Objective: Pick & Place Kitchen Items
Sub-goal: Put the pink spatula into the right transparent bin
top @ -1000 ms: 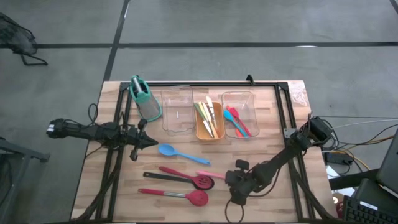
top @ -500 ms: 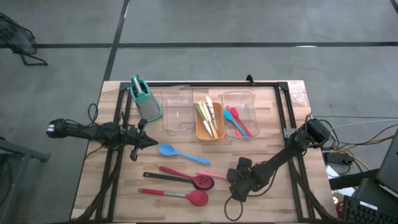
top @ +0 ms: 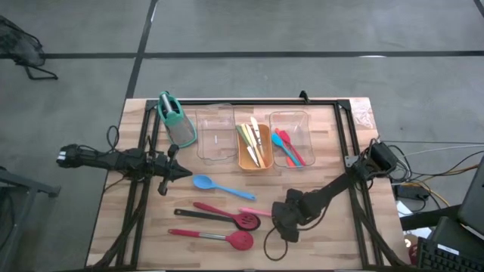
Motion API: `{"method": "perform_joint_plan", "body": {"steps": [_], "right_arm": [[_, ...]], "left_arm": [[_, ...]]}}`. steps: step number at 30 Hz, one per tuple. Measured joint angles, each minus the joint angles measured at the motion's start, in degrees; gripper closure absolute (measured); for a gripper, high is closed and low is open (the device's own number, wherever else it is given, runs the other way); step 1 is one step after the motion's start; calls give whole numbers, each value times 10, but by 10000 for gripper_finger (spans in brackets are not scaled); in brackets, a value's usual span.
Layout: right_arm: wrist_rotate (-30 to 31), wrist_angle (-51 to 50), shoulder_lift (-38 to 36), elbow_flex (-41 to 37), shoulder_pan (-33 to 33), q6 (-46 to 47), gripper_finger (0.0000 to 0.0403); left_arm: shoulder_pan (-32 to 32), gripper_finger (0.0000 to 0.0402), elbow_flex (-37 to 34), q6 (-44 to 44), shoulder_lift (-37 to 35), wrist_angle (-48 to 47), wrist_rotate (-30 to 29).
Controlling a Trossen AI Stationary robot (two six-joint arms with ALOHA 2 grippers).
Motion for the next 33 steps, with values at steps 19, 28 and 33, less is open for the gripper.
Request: {"method": "perform_joint_plan", "body": {"steps": [19, 28, 33], "right_arm": [[22, 5, 31, 6, 2, -18, 224], [28, 14, 31, 7, 4, -22, 289], [26, 9, 33, 22, 4, -33, 343]], "left_arm": [[0, 390, 0, 0, 0, 0, 0], [0, 390, 0, 0, 0, 0, 0], [0, 390, 0, 0, 0, 0, 0]]}}
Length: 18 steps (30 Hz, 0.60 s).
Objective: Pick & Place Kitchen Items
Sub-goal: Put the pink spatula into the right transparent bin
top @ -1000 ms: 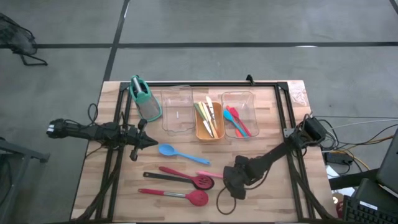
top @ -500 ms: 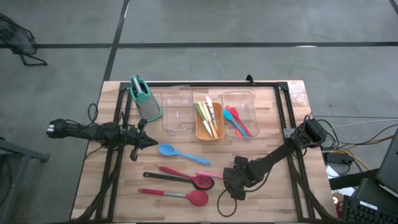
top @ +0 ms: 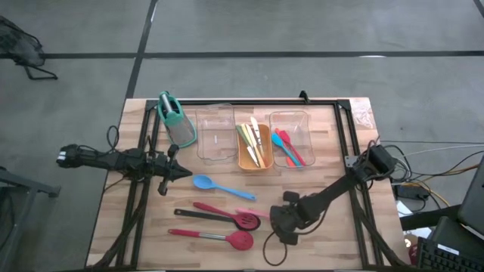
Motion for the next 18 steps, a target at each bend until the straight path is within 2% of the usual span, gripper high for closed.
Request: {"method": "perform_joint_plan", "body": {"steps": [4, 12, 18], "right_arm": [[7, -33, 3, 34, 0, -28, 373], [54, -150, 6, 106, -1, -34, 374], [83, -219, -4, 123, 0, 0, 374]], "left_arm": [[0, 390, 0, 0, 0, 0, 0], [0, 390, 0, 0, 0, 0, 0], [0, 390, 0, 0, 0, 0, 0]]}}
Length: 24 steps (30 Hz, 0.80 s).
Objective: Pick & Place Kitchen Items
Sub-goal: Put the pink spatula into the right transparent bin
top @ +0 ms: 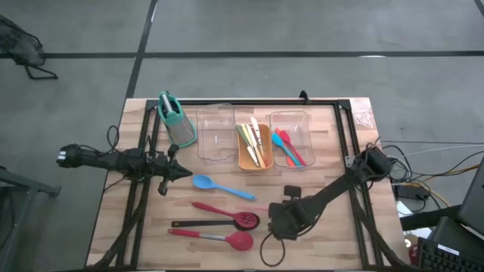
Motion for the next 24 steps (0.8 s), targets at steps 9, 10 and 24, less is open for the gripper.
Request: {"method": "perform_joint_plan", "body": {"steps": [9, 10, 24], "right_arm": [[81, -153, -49, 0, 0, 127, 376], [93, -167, -55, -1, 0, 143, 376], [202, -304, -135, -2, -30, 346, 374]], "left_arm": [[0, 390, 0, 0, 0, 0, 0], [0, 390, 0, 0, 0, 0, 0], [0, 390, 0, 0, 0, 0, 0]]}}
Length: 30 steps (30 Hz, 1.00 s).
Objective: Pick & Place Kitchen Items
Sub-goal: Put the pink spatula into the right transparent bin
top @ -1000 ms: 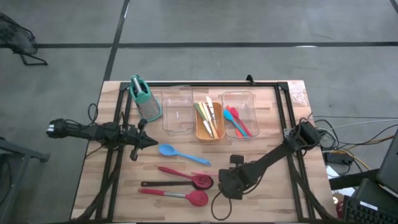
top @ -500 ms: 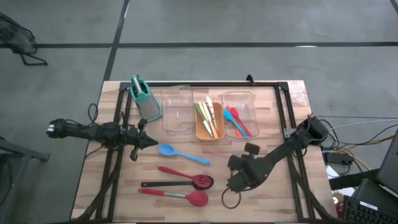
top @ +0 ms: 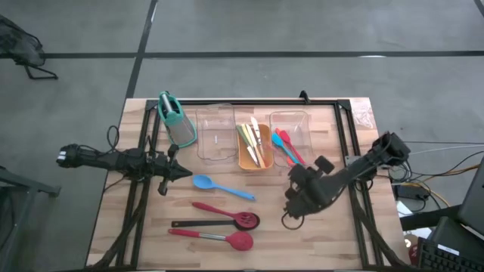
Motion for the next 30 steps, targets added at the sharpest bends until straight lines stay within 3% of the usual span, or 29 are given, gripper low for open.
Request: {"method": "perform_joint_plan", "body": {"steps": [16, 30], "right_arm": [[12, -5, -25, -46, -139, -63, 365], [13, 16, -25, -95, -157, -84, 322]], "left_arm": [[0, 390, 0, 0, 0, 0, 0], [0, 390, 0, 0, 0, 0, 0]]}}
